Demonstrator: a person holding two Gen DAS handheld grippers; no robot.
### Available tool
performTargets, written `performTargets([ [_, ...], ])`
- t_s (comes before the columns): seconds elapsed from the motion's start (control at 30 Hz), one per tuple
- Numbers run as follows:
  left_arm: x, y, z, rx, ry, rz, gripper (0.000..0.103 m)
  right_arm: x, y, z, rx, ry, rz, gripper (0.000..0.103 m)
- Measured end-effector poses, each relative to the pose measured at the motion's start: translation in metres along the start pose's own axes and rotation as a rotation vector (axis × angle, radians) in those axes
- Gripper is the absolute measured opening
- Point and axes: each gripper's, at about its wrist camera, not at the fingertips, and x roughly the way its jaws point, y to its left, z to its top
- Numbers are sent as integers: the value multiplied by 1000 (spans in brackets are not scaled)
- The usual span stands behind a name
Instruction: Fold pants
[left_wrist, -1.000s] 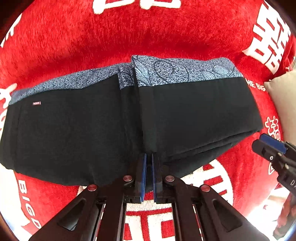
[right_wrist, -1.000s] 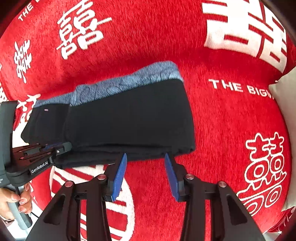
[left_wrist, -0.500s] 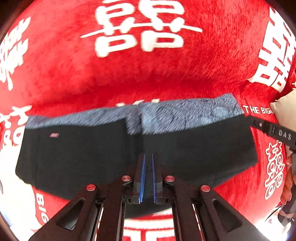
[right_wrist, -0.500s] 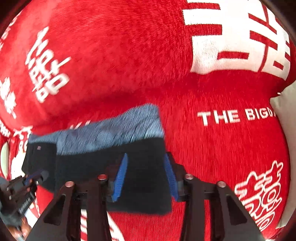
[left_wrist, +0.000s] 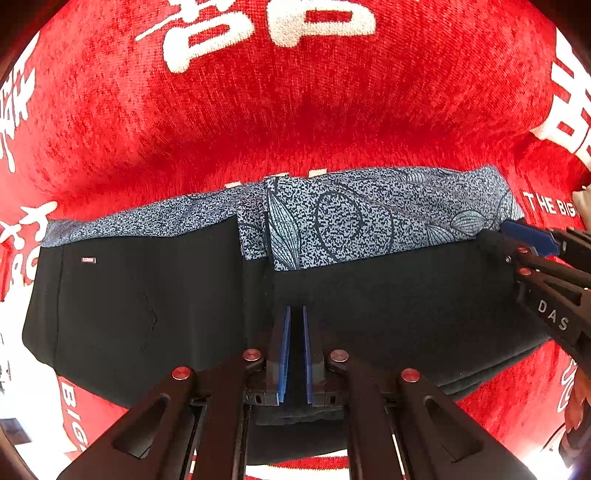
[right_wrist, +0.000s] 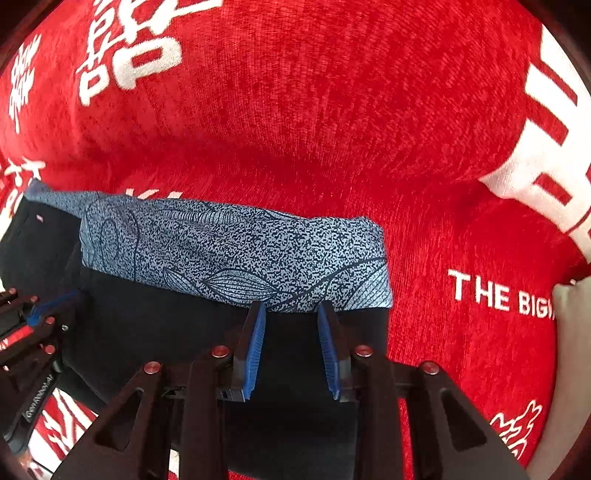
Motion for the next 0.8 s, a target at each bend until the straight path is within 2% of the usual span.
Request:
performTargets([
  [0.17, -1, -6, 0, -18, 0, -3, 9, -6, -11, 3, 32, 23, 34, 33],
  [0.2, -5, -5, 5, -23, 1, -9, 17, -9, -12, 2, 34, 23, 37, 33],
  [0.27, -9, -3, 5, -43, -6, -14, 94, -14, -14, 1, 39, 24, 45, 33],
  [0.3, -13, -2, 4, -51, -22, -10, 100, -18, -14, 1, 39, 26, 50, 33],
  [0.33, -18, -3, 4, -48, -41, -4, 100, -23, -16, 0, 40, 29, 54, 33],
  [0.5, -18, -9, 3, -36, -13, -8, 100, -40, -20, -9, 43, 45, 60, 34],
  [0.6, -20, -11, 1, -40, 1, -20, 100, -52, -27, -14, 56, 55, 65, 50],
  [0.63, -20, -10, -1, -46, 11, -26, 100, -55, -29, -16, 58, 57, 70, 60],
  [0.67, -20, -10, -2, -53, 17, -28, 100, -59, -30, -18, 60, 56, 73, 66],
  [0.8, -30, -5, -13, -82, 38, -30, 100, -73, -35, -25, 48, 63, 77, 76],
])
